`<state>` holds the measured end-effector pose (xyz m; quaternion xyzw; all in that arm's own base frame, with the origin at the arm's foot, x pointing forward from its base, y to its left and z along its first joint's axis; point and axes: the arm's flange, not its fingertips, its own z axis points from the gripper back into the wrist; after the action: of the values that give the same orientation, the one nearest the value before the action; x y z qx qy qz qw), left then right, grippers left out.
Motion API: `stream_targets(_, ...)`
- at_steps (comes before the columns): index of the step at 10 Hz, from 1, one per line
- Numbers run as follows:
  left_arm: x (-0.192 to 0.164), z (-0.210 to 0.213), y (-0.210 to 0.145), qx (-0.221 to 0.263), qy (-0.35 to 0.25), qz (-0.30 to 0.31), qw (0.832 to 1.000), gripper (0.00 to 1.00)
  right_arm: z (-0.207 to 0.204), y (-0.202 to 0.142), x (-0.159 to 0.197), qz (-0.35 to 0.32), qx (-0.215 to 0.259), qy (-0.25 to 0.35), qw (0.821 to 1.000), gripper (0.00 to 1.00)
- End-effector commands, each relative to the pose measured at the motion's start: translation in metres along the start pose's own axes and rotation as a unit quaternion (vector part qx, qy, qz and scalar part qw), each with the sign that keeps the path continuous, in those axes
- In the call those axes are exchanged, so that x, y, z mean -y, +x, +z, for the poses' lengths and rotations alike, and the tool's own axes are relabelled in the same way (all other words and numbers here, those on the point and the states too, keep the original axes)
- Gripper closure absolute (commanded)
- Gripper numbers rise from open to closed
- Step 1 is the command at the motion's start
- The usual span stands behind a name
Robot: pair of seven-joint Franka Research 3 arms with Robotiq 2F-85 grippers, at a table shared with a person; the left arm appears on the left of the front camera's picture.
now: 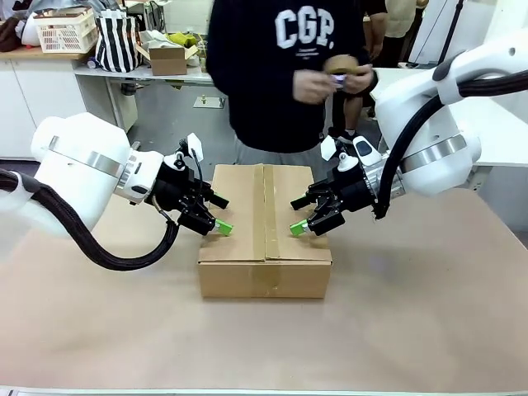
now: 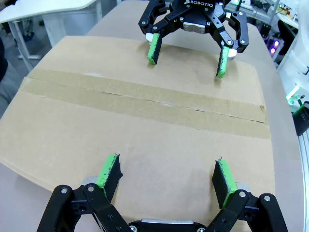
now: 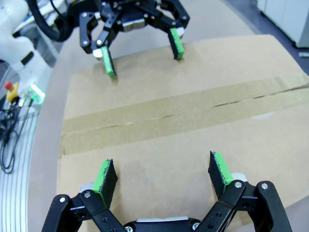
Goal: Pack the gift set into the box.
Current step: Press and hold the closed box until the human finishes sealing it.
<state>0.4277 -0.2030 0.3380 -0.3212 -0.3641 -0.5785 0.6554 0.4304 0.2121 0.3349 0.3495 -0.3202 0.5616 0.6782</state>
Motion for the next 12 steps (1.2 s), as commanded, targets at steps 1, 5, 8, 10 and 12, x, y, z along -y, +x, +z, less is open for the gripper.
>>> stream_targets(1, 0.0002, 0.0009, -0.0006, -0.002, -0.001, 0.006, 1.000, 0.00, -0.0006, 0.0002, -0.0005, -0.004, -0.008, -0.004, 1.000, 0.00)
stream_targets(5, 0.0002, 0.0009, -0.0006, -0.002, -0.001, 0.006, 1.000, 0.00, -0.0006, 0.0002, -0.0005, -0.004, -0.008, -0.004, 1.000, 0.00)
stream_targets(8, 0.0002, 0.0009, -0.0006, -0.002, -0.001, 0.006, 1.000, 0.00, -0.0006, 0.0002, -0.0005, -0.004, -0.008, -0.004, 1.000, 0.00)
stream_targets(10, 0.0002, 0.0009, -0.0006, -0.002, -0.001, 0.006, 1.000, 0.00, -0.0006, 0.0002, -0.0005, -0.004, -0.008, -0.004, 1.000, 0.00)
stream_targets(12, 0.0002, 0.0009, -0.0006, -0.002, -0.001, 0.006, 1.000, 0.00, -0.0006, 0.0002, -0.0005, -0.004, -0.008, -0.004, 1.000, 0.00)
